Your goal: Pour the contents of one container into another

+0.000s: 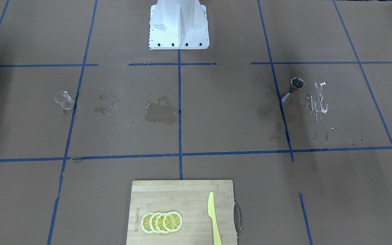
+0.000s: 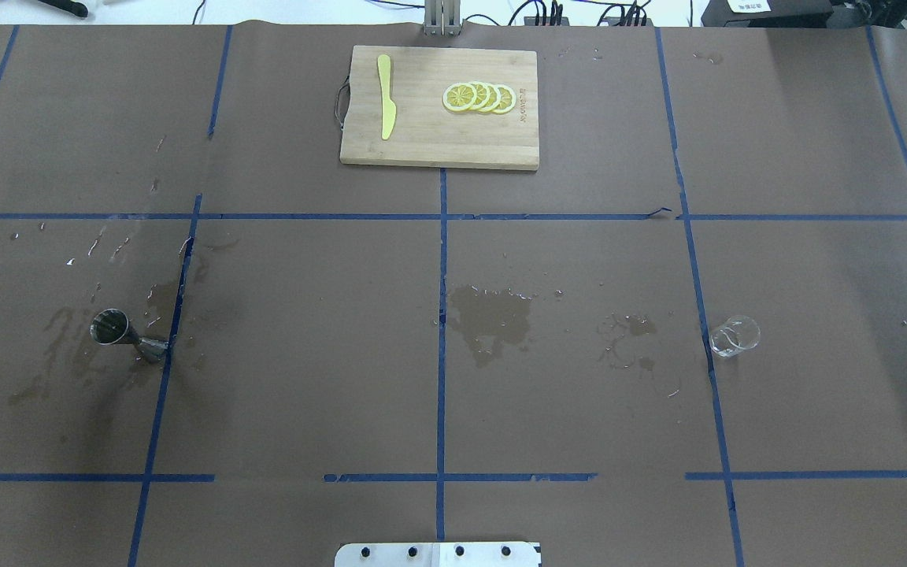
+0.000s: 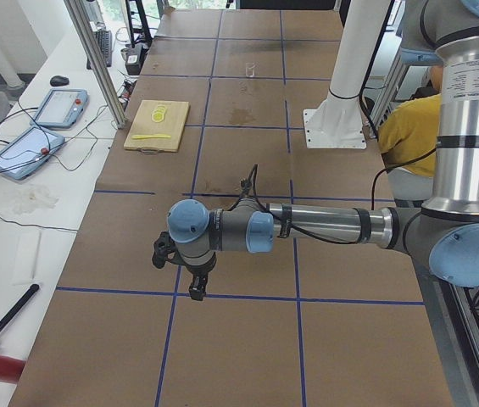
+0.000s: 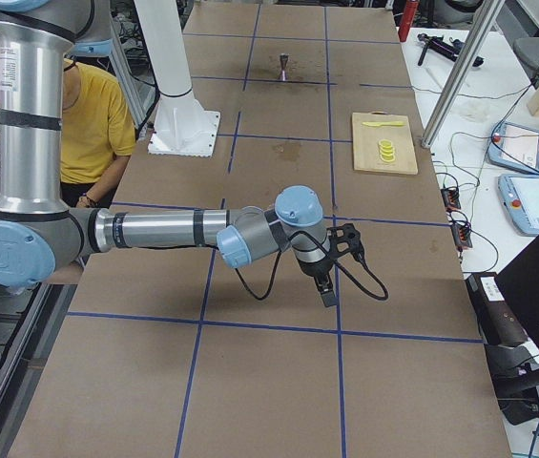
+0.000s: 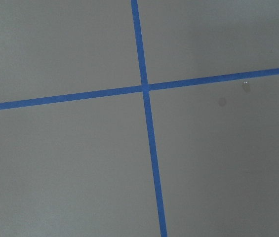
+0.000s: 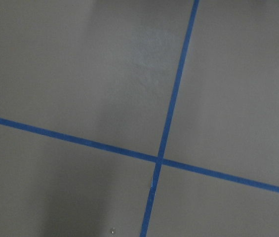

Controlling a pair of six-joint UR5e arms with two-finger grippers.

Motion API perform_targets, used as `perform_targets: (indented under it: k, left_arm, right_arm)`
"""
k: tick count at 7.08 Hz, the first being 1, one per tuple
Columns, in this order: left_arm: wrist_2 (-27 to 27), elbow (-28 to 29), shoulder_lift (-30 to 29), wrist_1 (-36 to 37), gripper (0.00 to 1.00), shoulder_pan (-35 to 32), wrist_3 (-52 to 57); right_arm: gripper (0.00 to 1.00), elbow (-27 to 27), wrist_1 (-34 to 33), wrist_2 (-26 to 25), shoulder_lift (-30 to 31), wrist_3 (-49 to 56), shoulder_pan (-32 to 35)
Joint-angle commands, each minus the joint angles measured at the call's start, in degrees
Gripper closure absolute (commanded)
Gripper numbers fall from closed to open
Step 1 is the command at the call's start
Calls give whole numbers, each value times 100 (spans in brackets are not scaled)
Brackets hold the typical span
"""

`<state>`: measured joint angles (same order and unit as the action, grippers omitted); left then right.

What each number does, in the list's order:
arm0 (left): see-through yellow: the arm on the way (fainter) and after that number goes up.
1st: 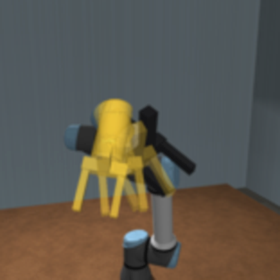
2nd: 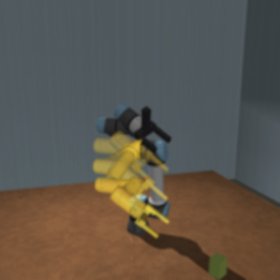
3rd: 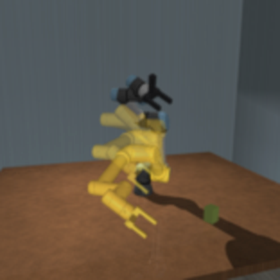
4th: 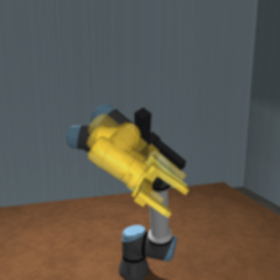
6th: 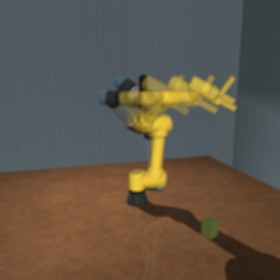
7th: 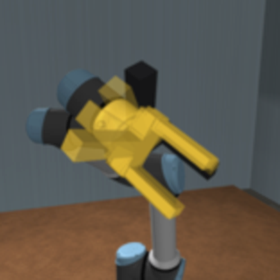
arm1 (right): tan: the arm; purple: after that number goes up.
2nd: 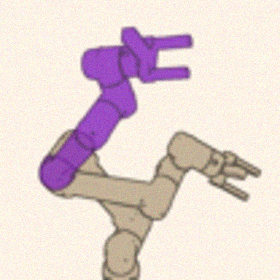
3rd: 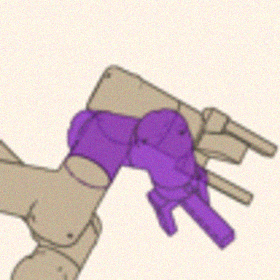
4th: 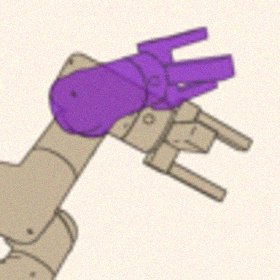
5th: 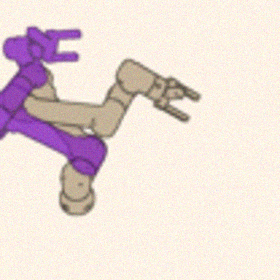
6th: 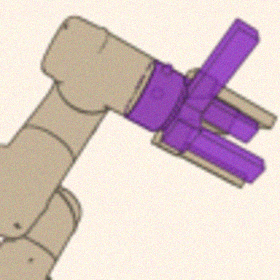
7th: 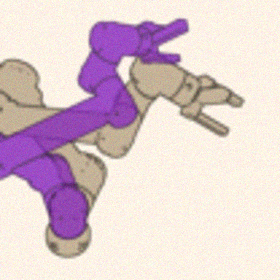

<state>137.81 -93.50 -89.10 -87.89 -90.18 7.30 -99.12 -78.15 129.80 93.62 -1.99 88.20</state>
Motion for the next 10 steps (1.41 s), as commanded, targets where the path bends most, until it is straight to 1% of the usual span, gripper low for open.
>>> perform_targets:
  k: [1, 2, 4, 5, 6, 8, 10]
  left_arm:
    - [-43, 16, 7, 0, 0, 0, -1]
    - [-131, 7, -2, 0, 0, 0, -1]
    - [-158, -11, -19, 0, 0, 18, -1]
    - [-437, -19, -37, 0, 0, 18, -10]
    - [-552, -28, -37, 9, 0, 18, -18]
    - [-545, 24, -37, -9, 0, 18, 8]
    - [-545, -1, -19, -88, 0, 26, -19]
  right_arm:
    - [0, -194, -2347, 275, -179, 304, 521]
    - [0, -335, -2223, 335, 431, 261, 523]
    - [0, -257, -1540, 380, 787, 243, 523]
    - [0, -196, -1284, 649, 1024, 260, 523]
    - [0, -196, -899, 730, 1061, 287, 523]
    - [0, 93, -842, 775, 1123, 313, 514]
    - [0, 33, -816, 705, 1176, 374, 506]
